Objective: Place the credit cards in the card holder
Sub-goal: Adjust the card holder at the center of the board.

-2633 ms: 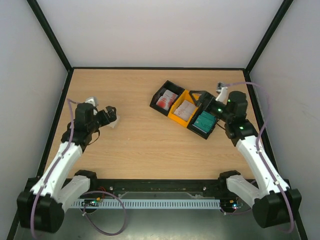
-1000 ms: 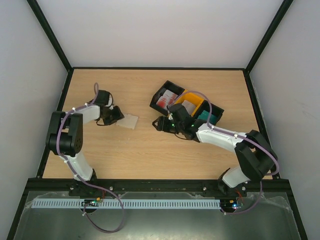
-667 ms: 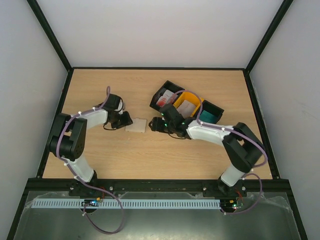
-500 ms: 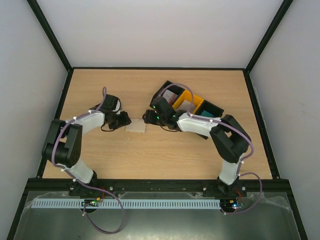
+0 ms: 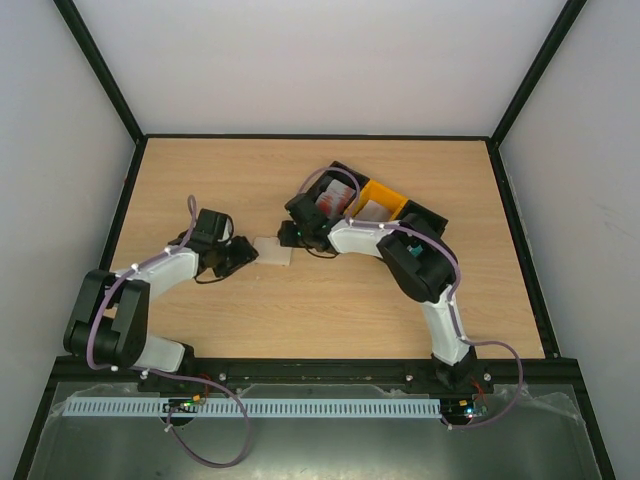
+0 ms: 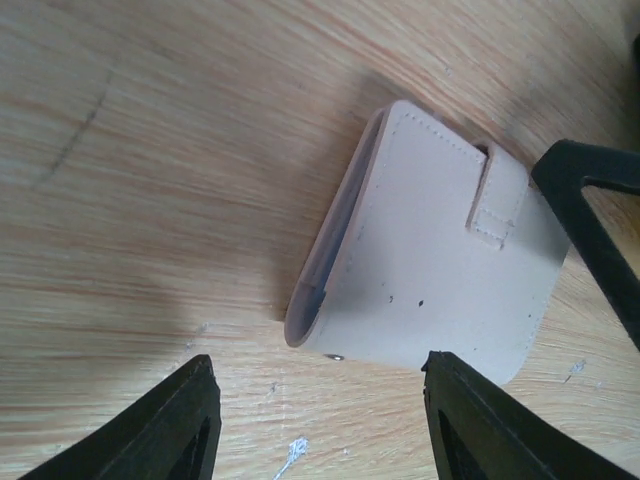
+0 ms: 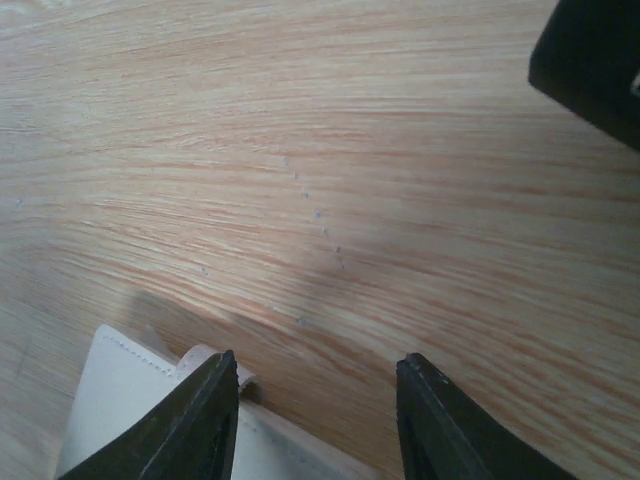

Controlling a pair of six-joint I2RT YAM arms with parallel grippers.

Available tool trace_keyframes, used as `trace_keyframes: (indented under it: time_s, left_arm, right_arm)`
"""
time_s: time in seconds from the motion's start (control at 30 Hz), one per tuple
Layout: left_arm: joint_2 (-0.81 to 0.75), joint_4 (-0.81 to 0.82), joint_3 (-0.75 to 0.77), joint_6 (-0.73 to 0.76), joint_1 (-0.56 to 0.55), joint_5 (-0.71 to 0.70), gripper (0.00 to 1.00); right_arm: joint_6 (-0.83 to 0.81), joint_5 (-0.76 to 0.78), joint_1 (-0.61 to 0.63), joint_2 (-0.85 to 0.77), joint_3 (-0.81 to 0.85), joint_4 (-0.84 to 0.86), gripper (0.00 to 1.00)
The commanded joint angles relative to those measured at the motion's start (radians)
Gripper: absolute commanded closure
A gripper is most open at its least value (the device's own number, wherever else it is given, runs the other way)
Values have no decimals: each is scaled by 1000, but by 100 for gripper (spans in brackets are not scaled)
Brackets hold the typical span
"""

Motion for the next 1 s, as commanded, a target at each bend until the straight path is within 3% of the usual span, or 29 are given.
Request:
trace_keyframes:
  time_s: [0.0,0.23,0.43,0.57,0.7,0.97]
  left_arm:
    - [-22,32,-40,-32,-6,31,44]
    - [-17,52,-73,-18,-9,27,50]
    - [-20,59,-81,-10,-14,24,53]
    - [-14,58,-86,4,-17,27,53]
    - [-28,39,-86,16,-18,-8,54]
    - [-59,-59,0,80,-17,-151,41]
  right_arm:
    - [19,-41,6,0,-24,-13,61]
    - [61,-84,62,-104,-254,70,77]
    - [100,-139,101,-169,-371,151,82]
    - [106,-97,101,-194,-380,147,81]
    - [151,-52,99,-201,-362,145,71]
    - [249,-2,84,-214,-379,188,62]
